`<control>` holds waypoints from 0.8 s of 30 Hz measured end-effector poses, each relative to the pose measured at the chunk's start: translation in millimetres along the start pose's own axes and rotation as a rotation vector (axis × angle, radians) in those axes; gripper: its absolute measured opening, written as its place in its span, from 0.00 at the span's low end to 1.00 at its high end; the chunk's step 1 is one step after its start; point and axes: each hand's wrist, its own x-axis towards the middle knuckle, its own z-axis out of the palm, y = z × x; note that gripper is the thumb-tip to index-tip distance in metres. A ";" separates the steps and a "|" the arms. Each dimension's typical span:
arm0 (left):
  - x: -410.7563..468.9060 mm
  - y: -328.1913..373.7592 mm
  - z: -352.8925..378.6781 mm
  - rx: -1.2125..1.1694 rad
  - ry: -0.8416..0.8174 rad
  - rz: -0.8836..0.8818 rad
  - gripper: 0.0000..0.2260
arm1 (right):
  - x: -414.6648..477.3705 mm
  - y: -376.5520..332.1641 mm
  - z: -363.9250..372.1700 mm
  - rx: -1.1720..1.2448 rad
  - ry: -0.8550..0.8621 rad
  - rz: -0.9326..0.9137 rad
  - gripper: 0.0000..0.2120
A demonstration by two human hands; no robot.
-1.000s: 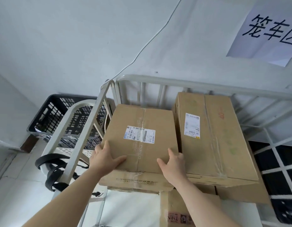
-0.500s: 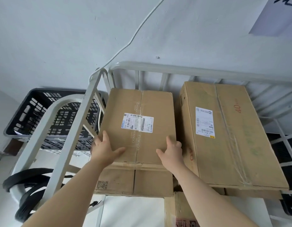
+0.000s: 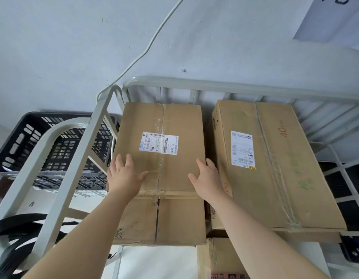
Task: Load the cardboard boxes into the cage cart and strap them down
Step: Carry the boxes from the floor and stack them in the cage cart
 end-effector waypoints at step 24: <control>-154.4 265.9 76.2 -0.249 -0.293 -0.073 0.43 | -51.7 281.2 -209.4 0.082 -0.062 0.171 0.33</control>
